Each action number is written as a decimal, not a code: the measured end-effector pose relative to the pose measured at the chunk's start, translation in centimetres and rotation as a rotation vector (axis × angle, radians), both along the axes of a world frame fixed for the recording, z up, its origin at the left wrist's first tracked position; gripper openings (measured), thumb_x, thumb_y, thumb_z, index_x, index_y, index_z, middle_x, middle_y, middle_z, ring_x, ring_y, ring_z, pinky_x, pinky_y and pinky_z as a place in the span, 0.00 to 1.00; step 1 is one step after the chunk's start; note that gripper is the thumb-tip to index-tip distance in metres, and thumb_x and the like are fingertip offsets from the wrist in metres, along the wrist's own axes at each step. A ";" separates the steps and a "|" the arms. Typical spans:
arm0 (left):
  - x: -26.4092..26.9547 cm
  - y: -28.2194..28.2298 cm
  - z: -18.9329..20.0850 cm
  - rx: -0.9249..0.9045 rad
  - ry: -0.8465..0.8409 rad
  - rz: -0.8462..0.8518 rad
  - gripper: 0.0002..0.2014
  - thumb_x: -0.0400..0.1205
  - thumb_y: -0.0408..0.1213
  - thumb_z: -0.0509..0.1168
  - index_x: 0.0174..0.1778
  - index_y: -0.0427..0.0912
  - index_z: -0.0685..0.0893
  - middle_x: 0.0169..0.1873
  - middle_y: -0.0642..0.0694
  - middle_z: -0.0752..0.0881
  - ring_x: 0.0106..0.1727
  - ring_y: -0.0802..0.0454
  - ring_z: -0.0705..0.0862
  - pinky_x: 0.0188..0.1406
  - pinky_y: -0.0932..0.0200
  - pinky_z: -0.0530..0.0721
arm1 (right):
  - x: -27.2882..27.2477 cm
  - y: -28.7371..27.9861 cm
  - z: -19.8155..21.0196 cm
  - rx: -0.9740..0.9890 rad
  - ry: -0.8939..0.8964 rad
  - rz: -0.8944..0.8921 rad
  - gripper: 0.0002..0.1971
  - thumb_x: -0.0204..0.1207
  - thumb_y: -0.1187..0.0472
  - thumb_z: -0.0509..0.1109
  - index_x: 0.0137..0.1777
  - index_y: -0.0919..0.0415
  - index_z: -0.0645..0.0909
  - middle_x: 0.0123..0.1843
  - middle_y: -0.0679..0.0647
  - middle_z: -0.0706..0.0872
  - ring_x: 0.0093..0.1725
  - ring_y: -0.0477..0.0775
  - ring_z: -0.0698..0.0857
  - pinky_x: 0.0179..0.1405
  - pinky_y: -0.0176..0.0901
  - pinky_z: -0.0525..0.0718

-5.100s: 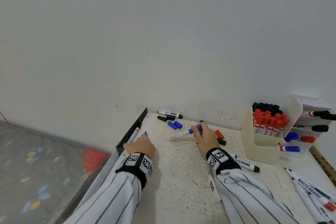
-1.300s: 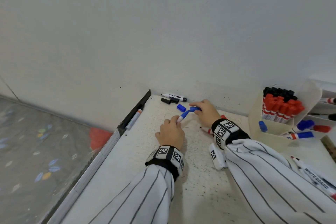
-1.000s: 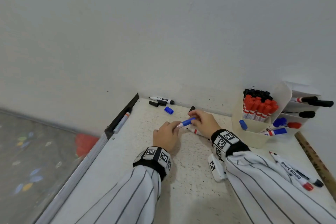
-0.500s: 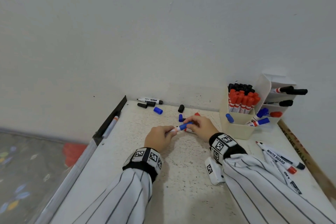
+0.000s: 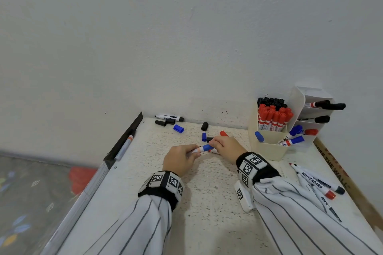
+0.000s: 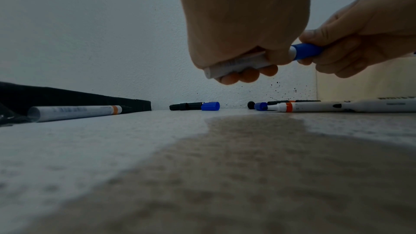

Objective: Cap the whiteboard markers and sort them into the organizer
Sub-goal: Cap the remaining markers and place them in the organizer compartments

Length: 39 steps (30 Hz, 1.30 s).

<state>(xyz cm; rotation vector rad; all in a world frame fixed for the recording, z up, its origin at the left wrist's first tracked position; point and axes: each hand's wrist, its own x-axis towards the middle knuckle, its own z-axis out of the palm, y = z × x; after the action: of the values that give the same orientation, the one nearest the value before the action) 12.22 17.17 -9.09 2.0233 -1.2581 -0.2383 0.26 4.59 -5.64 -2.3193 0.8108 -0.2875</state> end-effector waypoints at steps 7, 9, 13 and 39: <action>-0.2 -0.3 -0.1 -0.032 0.137 -0.045 0.10 0.76 0.39 0.71 0.53 0.47 0.87 0.41 0.54 0.85 0.38 0.62 0.78 0.40 0.69 0.76 | -1.3 0.2 -0.3 0.030 -0.046 0.000 0.07 0.81 0.58 0.62 0.48 0.59 0.80 0.31 0.47 0.75 0.31 0.43 0.72 0.31 0.31 0.68; -0.3 -0.3 -0.2 -0.037 0.181 -0.055 0.10 0.74 0.38 0.73 0.51 0.47 0.86 0.42 0.52 0.85 0.38 0.61 0.79 0.39 0.70 0.75 | -1.8 0.4 -0.4 0.051 -0.070 0.009 0.04 0.80 0.59 0.64 0.46 0.57 0.79 0.31 0.47 0.79 0.33 0.45 0.76 0.35 0.31 0.72; -0.2 -0.3 -0.1 0.005 0.129 -0.014 0.16 0.75 0.37 0.72 0.59 0.47 0.82 0.55 0.52 0.81 0.54 0.55 0.78 0.54 0.61 0.77 | -3.0 0.1 0.3 0.030 -0.169 -0.061 0.02 0.76 0.62 0.68 0.47 0.57 0.81 0.39 0.51 0.80 0.38 0.47 0.76 0.38 0.33 0.73; -3.9 -5.2 1.3 0.606 -0.248 -0.030 0.25 0.85 0.42 0.51 0.80 0.50 0.57 0.80 0.48 0.57 0.79 0.47 0.60 0.75 0.37 0.56 | -14.4 -5.9 4.8 -0.426 -0.339 -0.519 0.15 0.80 0.65 0.62 0.65 0.63 0.75 0.58 0.57 0.81 0.57 0.55 0.79 0.54 0.40 0.76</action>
<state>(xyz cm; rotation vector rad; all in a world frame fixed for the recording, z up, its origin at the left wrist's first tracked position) 8.36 11.98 -7.79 2.6110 -1.4962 -0.4345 -14.14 -1.31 -0.86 -2.2932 1.2551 -1.1414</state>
